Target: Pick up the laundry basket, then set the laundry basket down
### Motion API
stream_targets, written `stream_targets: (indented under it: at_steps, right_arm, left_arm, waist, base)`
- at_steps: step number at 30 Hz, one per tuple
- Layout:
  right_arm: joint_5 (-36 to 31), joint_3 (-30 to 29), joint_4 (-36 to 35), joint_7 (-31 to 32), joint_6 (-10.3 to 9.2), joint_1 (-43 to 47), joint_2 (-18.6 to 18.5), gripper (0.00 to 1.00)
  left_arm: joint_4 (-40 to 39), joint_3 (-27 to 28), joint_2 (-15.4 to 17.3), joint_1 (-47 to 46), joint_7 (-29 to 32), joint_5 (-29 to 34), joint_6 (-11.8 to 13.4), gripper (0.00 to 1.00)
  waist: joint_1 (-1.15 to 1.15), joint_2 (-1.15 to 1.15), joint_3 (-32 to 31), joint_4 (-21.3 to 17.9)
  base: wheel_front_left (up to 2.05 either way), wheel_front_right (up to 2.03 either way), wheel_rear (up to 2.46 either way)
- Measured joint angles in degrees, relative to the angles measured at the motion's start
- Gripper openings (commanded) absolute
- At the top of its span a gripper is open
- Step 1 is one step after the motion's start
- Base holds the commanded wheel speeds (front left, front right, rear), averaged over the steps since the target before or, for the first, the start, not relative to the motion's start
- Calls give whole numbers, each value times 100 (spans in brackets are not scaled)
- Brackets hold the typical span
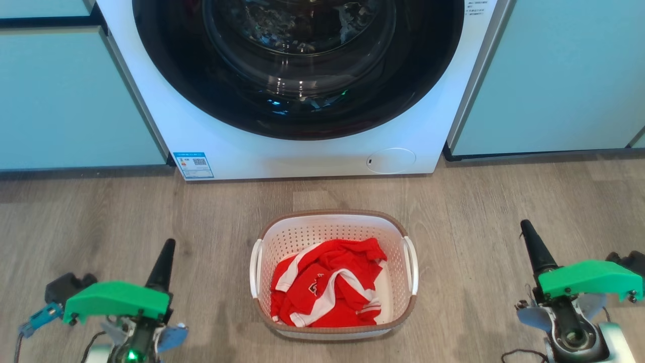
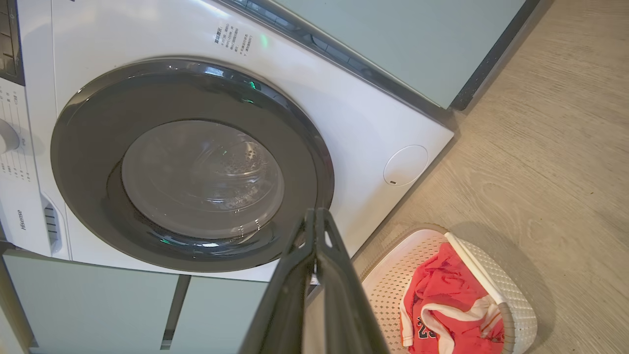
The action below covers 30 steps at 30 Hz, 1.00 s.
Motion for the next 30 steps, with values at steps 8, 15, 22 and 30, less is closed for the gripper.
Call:
stream_targets:
  at_steps: [8, 15, 22, 30]
  right_arm:
    - [514, -65, 16, 93, -10, 1, 0, 0]
    - [973, -103, 36, 153, -11, 1, 0, 0]
    - [1421, -148, 54, 253, -11, 1, 0, 0]
    - [1876, -211, 74, 330, -11, 1, 0, 0]
  left_arm:
    - [32, 194, -69, -80, 82, -442, -127, 0]
    - [59, 331, -147, -83, 154, -828, -254, 0]
    - [109, 493, -187, -83, 253, -1222, -374, 0]
    - [138, 664, -242, -84, 348, -1623, -481, 0]
  waist:
    - [0, 0, -16, 9]
    - [0, 1, -29, 17]
    - [0, 0, -43, 26]
    - [0, 0, -57, 34]
  base:
    - [0, 0, 0]
    - [0, 0, 0]
    - [0, 0, 0]
    - [0, 0, 0]
